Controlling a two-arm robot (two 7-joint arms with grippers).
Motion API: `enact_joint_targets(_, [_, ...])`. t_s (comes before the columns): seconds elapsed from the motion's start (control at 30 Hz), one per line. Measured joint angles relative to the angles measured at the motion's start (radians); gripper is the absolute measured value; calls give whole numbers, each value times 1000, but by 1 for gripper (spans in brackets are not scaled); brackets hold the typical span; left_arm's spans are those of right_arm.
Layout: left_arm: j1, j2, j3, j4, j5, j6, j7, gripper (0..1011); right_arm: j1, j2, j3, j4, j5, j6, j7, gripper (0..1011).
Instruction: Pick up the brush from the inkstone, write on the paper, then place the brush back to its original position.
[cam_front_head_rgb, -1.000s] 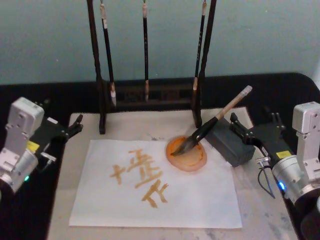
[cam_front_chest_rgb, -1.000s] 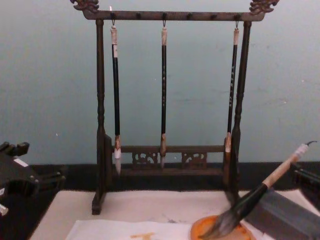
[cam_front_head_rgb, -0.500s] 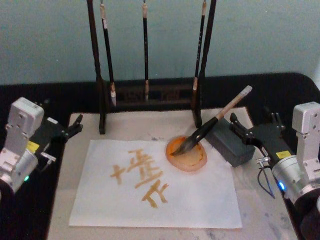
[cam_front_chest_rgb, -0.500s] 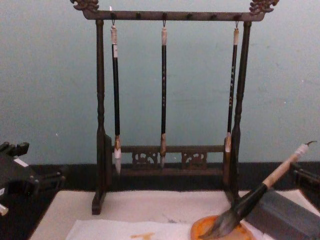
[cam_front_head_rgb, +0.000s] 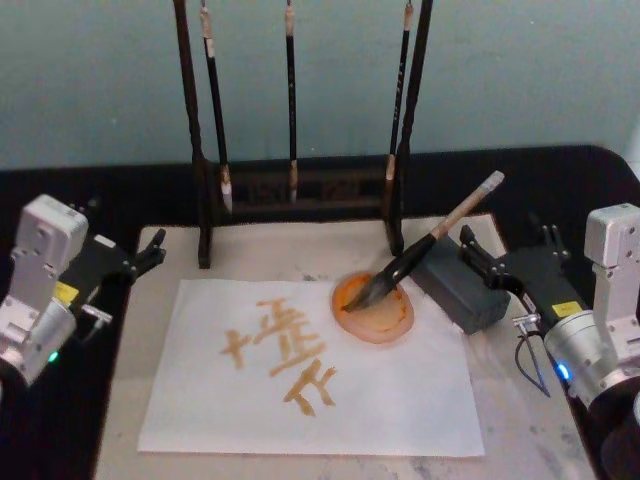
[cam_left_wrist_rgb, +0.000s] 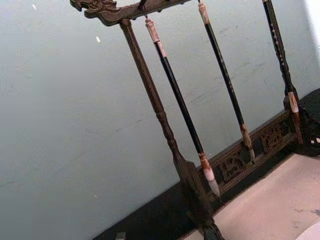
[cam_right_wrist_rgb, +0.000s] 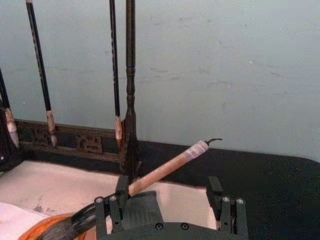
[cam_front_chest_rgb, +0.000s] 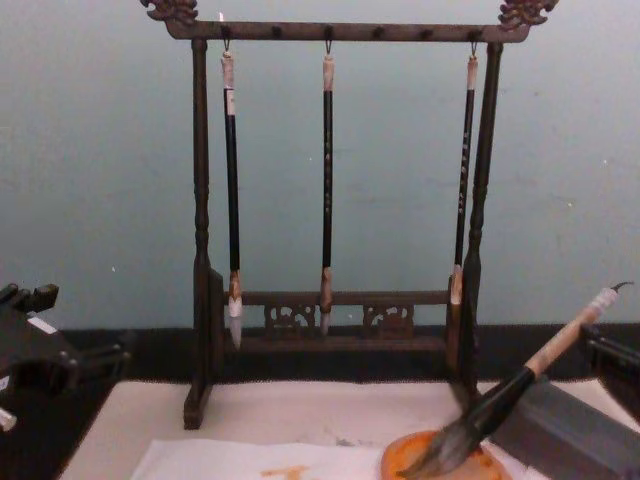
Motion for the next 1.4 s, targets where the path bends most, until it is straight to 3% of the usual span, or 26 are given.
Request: enact_joint_targets(1.4, [0,0,0,0,0,0,0,1010,0,0,0,0,0,0,0,1000])
